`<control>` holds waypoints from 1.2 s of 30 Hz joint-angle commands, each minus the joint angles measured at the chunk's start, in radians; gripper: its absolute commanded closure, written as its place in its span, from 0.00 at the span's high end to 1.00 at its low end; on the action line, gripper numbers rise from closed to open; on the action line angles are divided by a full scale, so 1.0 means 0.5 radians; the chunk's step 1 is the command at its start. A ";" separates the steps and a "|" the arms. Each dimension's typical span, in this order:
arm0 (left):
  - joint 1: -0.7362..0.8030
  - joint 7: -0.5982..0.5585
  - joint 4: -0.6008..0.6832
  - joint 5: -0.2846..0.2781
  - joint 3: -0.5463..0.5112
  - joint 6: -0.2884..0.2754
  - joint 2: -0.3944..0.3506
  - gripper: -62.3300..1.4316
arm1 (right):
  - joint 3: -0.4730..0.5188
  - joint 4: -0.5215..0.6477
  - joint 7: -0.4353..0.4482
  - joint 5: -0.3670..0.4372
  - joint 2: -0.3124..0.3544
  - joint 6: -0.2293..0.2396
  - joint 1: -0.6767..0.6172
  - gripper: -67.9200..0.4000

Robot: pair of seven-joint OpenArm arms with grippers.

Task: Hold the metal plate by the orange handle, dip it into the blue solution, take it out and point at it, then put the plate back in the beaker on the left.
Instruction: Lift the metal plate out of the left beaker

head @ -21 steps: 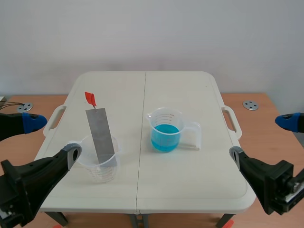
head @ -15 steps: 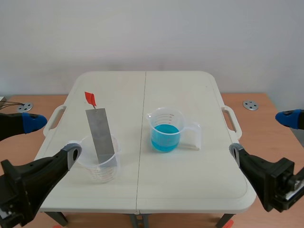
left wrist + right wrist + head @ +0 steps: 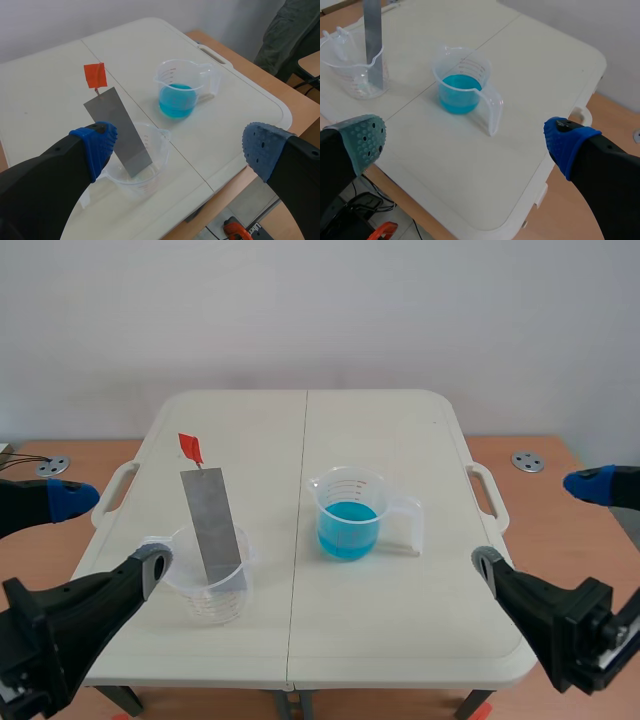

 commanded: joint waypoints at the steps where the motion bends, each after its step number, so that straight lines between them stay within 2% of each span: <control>1: -0.007 -0.020 0.006 -0.019 -0.013 -0.004 0.005 0.85 | -0.021 0.023 0.030 -0.002 0.011 -0.002 0.051 0.98; 2: -0.007 -0.020 0.006 -0.019 -0.013 -0.004 0.005 0.81 | -0.035 0.023 0.031 -0.004 0.011 0.003 0.069 0.98; 3: -0.007 -0.020 0.006 -0.019 -0.013 -0.003 0.005 0.71 | -0.053 0.023 0.031 -0.020 0.011 0.018 0.094 0.98; 7: -0.006 0.016 0.006 -0.020 -0.013 -0.004 0.005 0.03 | -0.164 0.023 0.030 -0.076 0.011 0.040 0.227 0.98; 8: -0.006 0.017 0.006 -0.021 -0.013 -0.004 0.005 0.05 | -0.195 0.022 0.028 -0.089 0.011 0.040 0.266 0.98; 13: -0.005 0.051 0.006 -0.019 -0.013 -0.004 0.005 0.04 | -0.353 0.022 0.008 -0.091 0.011 0.040 0.438 0.98; 20: 0.192 0.084 0.006 0.034 -0.049 -0.004 0.005 0.04 | -0.686 0.005 -0.216 -0.092 -0.012 0.039 0.782 0.98; 24: 0.385 0.082 0.006 0.034 -0.120 -0.004 0.005 0.04 | -0.845 -0.081 -0.396 -0.124 -0.142 0.039 0.999 0.98; 28: 0.575 0.078 0.006 0.045 -0.217 -0.004 0.005 0.05 | -0.968 -0.208 -0.501 -0.137 -0.282 0.032 1.173 0.98; 36: 0.875 0.077 0.006 0.204 -0.354 -0.003 0.005 0.05 | -1.211 -0.436 -0.562 -0.184 -0.462 0.014 1.460 0.98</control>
